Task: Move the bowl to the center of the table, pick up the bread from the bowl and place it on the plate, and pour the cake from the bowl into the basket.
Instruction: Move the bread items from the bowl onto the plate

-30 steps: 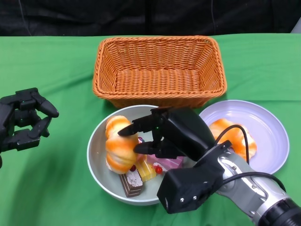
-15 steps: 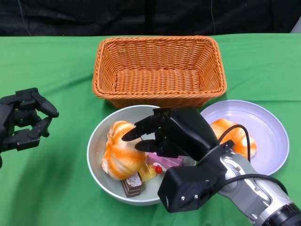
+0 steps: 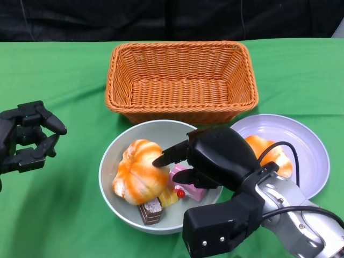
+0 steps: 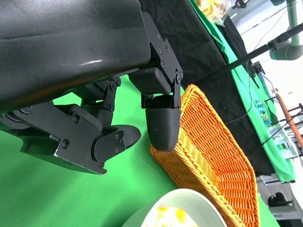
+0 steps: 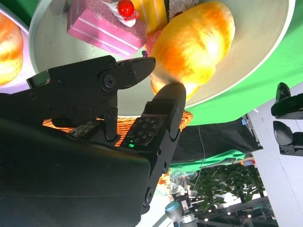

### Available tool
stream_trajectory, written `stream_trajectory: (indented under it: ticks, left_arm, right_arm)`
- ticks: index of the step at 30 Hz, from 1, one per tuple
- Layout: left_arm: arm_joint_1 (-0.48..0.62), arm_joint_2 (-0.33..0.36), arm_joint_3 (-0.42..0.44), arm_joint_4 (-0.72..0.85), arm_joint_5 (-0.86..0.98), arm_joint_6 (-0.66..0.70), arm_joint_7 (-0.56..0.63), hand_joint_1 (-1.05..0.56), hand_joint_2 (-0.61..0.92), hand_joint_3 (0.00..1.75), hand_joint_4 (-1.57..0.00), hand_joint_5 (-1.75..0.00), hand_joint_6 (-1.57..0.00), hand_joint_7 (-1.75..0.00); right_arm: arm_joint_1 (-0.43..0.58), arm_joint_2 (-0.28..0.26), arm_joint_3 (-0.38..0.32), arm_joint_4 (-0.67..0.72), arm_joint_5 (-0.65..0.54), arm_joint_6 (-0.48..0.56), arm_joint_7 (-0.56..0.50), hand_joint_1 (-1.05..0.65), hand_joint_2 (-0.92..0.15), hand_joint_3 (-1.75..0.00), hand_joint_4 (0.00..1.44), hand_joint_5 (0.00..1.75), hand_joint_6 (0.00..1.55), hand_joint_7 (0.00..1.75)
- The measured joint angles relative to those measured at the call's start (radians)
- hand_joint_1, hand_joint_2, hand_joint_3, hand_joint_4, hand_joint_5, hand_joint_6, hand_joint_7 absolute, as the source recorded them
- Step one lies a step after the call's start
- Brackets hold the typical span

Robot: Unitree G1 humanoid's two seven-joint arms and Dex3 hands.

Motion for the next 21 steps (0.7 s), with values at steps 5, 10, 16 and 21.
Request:
stream_trajectory:
  ticks: [5, 10, 16, 21]
  left_arm:
    - [-0.001, 0.001, 0.0, 0.001, 0.0, 0.0, 0.001, -0.02, 0.7, 0.74, -0.73, -1.57, -0.76, -1.25]
    - [-0.002, 0.0, -0.001, 0.004, 0.003, -0.001, 0.004, -0.03, 0.71, 0.72, -0.71, -1.55, -0.77, -1.24]
    - [-0.002, 0.0, -0.002, 0.005, 0.005, -0.001, 0.014, -0.03, 0.71, 0.72, -0.7, -1.55, -0.76, -1.25]
    - [-0.003, 0.0, -0.002, 0.005, 0.004, 0.0, 0.014, -0.03, 0.72, 0.72, -0.7, -1.55, -0.74, -1.25]
  right_arm:
    - [0.011, -0.092, 0.05, -0.19, -0.142, 0.027, 0.141, -0.63, -0.84, 0.0, 0.48, 0.07, 0.43, 0.0]
    - [0.01, -0.117, 0.076, -0.277, -0.215, 0.026, 0.207, -0.73, -0.86, -0.01, 0.44, 0.01, 0.35, 0.0]
    - [0.01, -0.127, 0.078, -0.285, -0.235, 0.02, 0.217, -0.74, -0.87, -0.01, 0.43, 0.0, 0.34, 0.0]
    - [0.011, -0.128, 0.077, -0.26, -0.235, -0.034, 0.101, -0.74, -0.88, -0.01, 0.5, 0.04, 0.39, 0.02]
